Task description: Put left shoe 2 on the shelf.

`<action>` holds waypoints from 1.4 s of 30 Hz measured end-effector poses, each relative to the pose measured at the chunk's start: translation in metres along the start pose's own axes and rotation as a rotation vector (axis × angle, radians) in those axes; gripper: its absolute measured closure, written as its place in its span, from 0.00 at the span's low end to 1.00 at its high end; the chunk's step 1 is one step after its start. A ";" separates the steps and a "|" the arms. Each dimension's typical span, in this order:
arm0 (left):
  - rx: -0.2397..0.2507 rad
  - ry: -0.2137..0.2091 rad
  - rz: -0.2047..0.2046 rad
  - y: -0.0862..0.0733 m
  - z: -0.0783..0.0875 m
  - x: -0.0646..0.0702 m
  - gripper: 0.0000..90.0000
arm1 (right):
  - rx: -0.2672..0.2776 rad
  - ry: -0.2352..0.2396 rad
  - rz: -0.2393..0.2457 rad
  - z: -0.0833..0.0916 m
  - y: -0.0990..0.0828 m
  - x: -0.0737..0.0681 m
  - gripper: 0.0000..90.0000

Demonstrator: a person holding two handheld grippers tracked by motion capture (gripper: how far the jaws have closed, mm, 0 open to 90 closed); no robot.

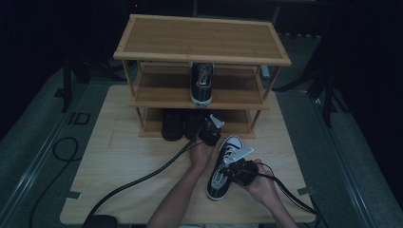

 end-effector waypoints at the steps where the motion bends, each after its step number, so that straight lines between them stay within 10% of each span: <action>1: 0.001 -0.002 0.004 0.000 0.000 0.000 1.00 | 0.000 -0.006 -0.014 0.002 -0.003 0.003 1.00; 42: -0.004 -0.007 0.027 0.000 0.000 -0.003 1.00 | -0.002 -0.109 -0.093 0.042 -0.029 0.026 1.00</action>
Point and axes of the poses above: each handheld gripper's, and its own axes: z roughly backward along the jaws, y roughly out of its top, x roughly to its right, the point moved 1 cm from there along -z, roughly forward along the jaws, and after that the axes turned 13 degrees about x, right-handed, at the moved point
